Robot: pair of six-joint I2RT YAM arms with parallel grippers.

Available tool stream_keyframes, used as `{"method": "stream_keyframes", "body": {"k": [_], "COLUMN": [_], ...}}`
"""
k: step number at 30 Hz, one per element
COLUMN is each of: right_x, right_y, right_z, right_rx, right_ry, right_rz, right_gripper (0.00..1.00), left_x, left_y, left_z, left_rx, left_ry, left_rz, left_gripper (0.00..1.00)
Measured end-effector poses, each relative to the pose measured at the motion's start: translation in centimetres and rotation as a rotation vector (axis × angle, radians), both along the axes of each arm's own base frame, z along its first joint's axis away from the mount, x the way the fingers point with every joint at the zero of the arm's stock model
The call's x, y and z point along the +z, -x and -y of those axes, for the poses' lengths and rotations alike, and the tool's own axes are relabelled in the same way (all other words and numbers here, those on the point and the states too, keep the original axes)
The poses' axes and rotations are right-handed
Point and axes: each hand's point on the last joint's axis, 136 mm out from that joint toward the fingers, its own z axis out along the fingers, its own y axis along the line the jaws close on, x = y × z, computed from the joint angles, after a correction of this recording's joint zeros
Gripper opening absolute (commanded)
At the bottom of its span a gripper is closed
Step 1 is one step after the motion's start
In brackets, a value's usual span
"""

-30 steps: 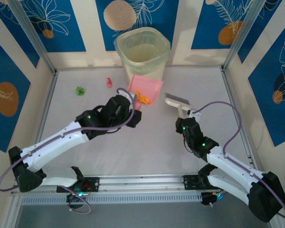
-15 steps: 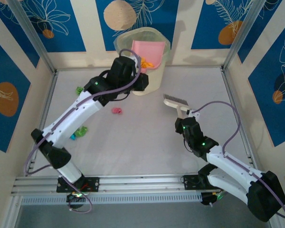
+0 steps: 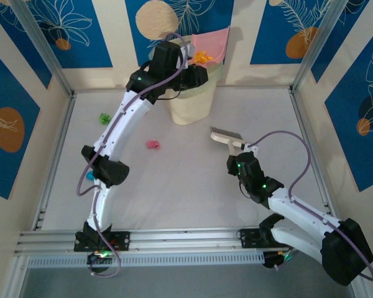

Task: Sweep away the paper scraps from the table

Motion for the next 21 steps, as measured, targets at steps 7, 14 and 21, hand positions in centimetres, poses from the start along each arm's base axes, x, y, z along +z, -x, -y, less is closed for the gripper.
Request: {"method": "stream_keyframes", "body": {"k": [7,14,21], "right_x": [0.2,0.2,0.3], "right_y": [-0.1,-0.2,-0.2], "right_z": [-0.1,-0.2,-0.3], "right_rx": [0.007,0.013,0.017], "right_ry": [0.0,0.006,0.002], "right_rz": [0.005,0.011,0.013], "right_gripper": [0.0,0.0,0.0], "left_x": [-0.4,0.9,-0.4], "left_y": [-2.9,-4.5,-6.2], "left_z": [0.1,0.5,0.0], "left_rx": [-0.009,-0.017,0.028], "left_ry": [0.172,0.363,0.444], "left_rz": [-0.112,-0.176,-0.259], "left_gripper": [0.0,0.0,0.0]}}
